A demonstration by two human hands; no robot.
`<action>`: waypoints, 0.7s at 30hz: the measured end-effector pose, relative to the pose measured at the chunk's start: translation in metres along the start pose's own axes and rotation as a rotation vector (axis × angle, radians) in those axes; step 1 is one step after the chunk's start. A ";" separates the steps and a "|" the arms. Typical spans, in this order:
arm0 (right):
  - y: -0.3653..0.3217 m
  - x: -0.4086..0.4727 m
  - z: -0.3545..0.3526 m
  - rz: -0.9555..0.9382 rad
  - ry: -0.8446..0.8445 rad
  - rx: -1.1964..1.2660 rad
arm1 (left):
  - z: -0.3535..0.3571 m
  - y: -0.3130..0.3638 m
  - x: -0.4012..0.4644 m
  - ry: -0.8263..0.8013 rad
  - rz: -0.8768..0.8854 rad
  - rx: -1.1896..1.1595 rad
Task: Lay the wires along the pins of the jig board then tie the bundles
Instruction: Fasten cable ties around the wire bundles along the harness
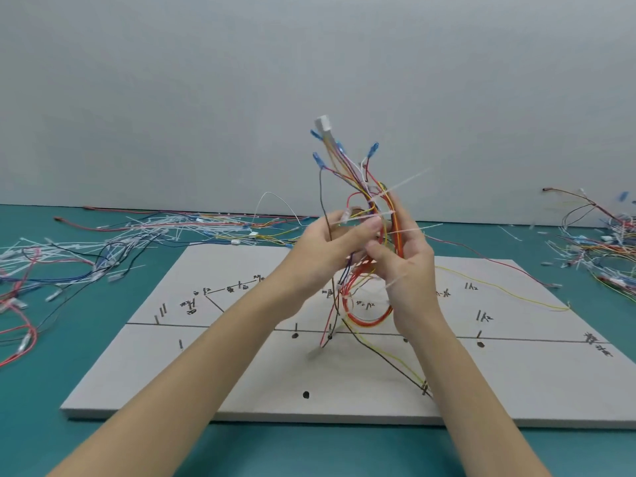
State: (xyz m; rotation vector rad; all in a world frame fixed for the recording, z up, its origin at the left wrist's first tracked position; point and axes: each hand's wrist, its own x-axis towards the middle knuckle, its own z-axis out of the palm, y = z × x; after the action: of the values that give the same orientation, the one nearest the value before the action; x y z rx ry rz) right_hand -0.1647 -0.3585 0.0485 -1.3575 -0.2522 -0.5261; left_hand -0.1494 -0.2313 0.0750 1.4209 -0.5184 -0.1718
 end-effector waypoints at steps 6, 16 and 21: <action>-0.003 -0.006 0.009 -0.056 -0.113 -0.106 | 0.002 -0.005 0.009 0.105 0.016 -0.236; -0.013 -0.009 0.004 0.020 -0.219 -0.084 | -0.032 -0.007 0.012 -0.029 -0.034 -0.239; -0.018 -0.010 0.007 0.103 -0.202 -0.087 | -0.051 -0.008 0.007 -0.087 -0.071 -0.196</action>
State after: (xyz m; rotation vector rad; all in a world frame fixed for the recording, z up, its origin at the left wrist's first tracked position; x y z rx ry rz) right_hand -0.1815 -0.3514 0.0608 -1.5017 -0.3253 -0.3172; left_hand -0.1194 -0.1898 0.0657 1.2454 -0.5085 -0.3338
